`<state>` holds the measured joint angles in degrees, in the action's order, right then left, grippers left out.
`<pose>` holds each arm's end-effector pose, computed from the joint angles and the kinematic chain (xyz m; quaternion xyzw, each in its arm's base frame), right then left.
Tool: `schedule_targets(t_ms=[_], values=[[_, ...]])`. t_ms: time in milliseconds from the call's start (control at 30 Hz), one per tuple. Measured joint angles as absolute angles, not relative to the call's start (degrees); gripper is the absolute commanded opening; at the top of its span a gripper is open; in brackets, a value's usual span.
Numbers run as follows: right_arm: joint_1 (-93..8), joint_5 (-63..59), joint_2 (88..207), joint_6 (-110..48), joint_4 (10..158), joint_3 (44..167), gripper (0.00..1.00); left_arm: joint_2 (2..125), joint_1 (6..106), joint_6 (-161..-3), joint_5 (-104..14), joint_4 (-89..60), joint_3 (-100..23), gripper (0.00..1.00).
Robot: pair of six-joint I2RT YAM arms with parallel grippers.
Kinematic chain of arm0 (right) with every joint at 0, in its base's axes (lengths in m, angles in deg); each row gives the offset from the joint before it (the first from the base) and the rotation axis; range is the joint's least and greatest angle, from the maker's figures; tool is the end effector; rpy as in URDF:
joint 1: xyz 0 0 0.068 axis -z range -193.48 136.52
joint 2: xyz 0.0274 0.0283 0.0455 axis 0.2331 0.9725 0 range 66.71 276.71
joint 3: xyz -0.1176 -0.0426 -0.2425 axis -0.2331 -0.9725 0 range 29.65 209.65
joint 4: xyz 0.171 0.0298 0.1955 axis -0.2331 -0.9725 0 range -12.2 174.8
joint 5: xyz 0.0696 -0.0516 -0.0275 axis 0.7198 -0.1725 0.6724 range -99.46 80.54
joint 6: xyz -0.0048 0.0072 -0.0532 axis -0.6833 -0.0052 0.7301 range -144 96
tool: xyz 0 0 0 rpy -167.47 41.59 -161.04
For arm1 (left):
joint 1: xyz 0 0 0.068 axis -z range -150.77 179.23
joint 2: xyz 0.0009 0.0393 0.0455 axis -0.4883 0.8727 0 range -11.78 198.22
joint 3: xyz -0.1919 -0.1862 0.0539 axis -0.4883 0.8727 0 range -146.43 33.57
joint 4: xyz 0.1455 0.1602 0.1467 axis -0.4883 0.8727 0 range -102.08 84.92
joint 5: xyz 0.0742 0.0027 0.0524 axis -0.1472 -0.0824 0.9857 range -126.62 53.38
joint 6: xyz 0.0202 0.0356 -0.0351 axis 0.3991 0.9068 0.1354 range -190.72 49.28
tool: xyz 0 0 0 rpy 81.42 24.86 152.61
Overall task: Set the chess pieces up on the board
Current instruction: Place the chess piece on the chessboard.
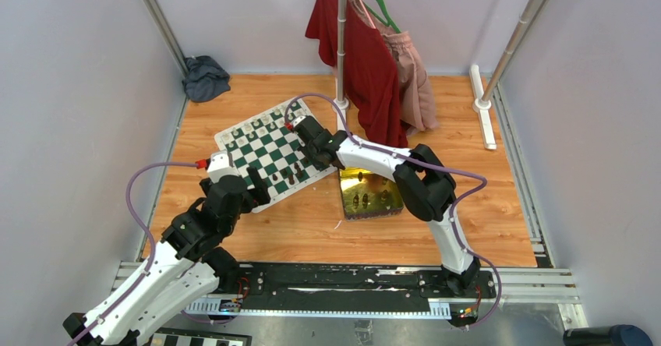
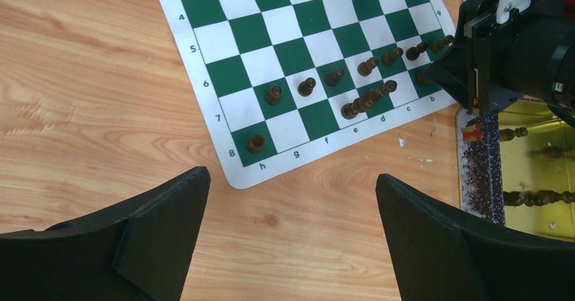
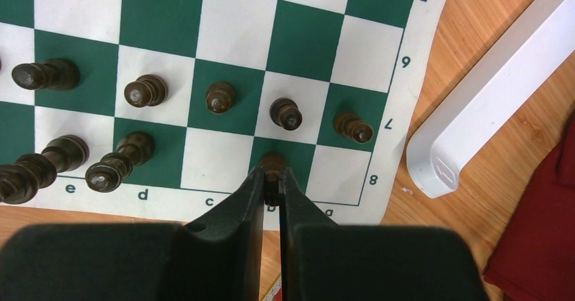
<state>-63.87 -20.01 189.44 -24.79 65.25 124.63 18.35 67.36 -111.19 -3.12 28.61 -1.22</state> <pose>0.3120 0.3668 0.1946 -0.3587 0.8559 0.0794 0.3639 0.1024 -0.0555 0.2648 -0.1481 0.8504 -0.0765 0.4989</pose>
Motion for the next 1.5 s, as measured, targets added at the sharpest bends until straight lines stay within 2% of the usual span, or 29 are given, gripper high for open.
schedule_targets(t_ms=[167,600,800,1267,1500], values=[[-63.85,-20.01,189.44,-24.75,65.78,124.39,0.02,18.59,67.36,-111.14,-3.10,28.30,-1.22,1.00],[-63.85,-20.18,188.90,-24.42,68.18,122.09,0.29,19.64,67.36,-110.95,-3.17,27.80,-1.20,1.00],[-63.85,-20.20,188.90,-24.36,67.70,120.85,0.34,19.69,67.36,-110.93,-3.25,27.54,-1.20,1.00],[-63.85,-20.42,187.83,-24.38,67.26,120.30,0.36,20.52,67.36,-110.95,-3.98,27.43,-1.20,1.00],[-63.85,-20.97,184.40,-24.36,67.09,118.47,0.42,21.72,67.36,-110.97,-4.11,27.19,-1.20,1.00]])
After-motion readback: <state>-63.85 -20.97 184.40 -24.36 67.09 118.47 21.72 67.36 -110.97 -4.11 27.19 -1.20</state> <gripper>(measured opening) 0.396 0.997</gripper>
